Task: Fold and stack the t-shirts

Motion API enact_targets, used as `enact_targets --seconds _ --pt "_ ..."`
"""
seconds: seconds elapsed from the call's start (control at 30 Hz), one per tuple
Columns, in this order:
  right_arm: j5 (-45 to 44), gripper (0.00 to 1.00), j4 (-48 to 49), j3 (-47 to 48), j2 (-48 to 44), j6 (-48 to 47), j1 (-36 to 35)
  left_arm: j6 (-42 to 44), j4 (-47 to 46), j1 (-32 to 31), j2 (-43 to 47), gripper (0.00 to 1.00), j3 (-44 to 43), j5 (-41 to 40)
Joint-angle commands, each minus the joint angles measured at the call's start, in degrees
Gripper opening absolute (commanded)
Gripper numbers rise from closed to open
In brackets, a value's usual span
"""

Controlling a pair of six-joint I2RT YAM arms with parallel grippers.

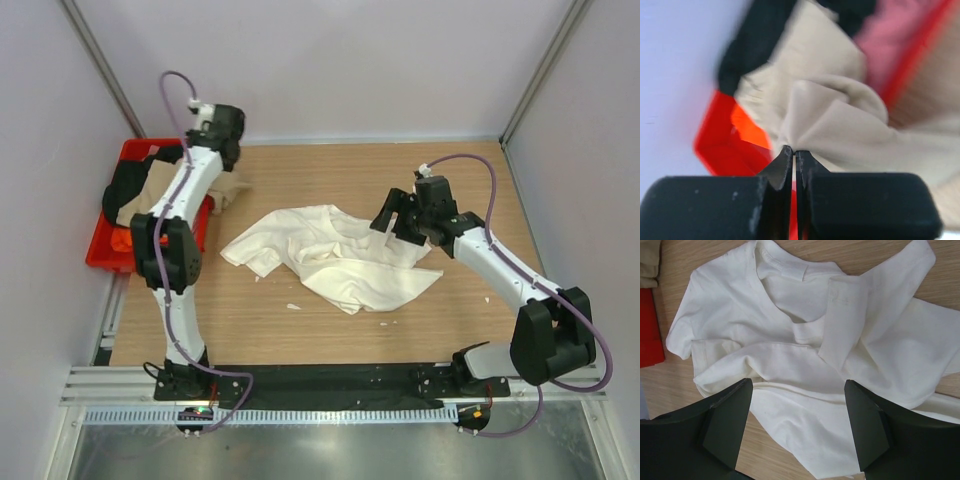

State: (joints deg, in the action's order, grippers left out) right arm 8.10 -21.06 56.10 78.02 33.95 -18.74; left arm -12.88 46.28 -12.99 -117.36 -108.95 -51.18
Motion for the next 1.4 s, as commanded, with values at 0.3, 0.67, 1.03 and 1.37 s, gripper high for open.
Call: enact_targets --seconds 0.3,0.67,1.03,1.37 --pt "2.2 0.80 0.4 4.0 -2.4 0.3 -0.1 10.8 -4.3 18.4 11.7 0.00 -13.4 -14.2" --pt "0.0 0.80 0.4 3.2 -0.8 0.1 -0.1 -5.2 -4.8 17.5 10.6 0.02 6.1 25.7" --pt "-17.1 0.76 -11.4 5.9 3.6 3.4 0.0 -2.1 0.4 -0.3 13.7 0.72 6.1 28.2" --pt "-28.4 0.68 -25.9 1.9 6.4 20.4 0.3 -10.0 1.7 -7.2 8.6 0.67 13.0 34.2"
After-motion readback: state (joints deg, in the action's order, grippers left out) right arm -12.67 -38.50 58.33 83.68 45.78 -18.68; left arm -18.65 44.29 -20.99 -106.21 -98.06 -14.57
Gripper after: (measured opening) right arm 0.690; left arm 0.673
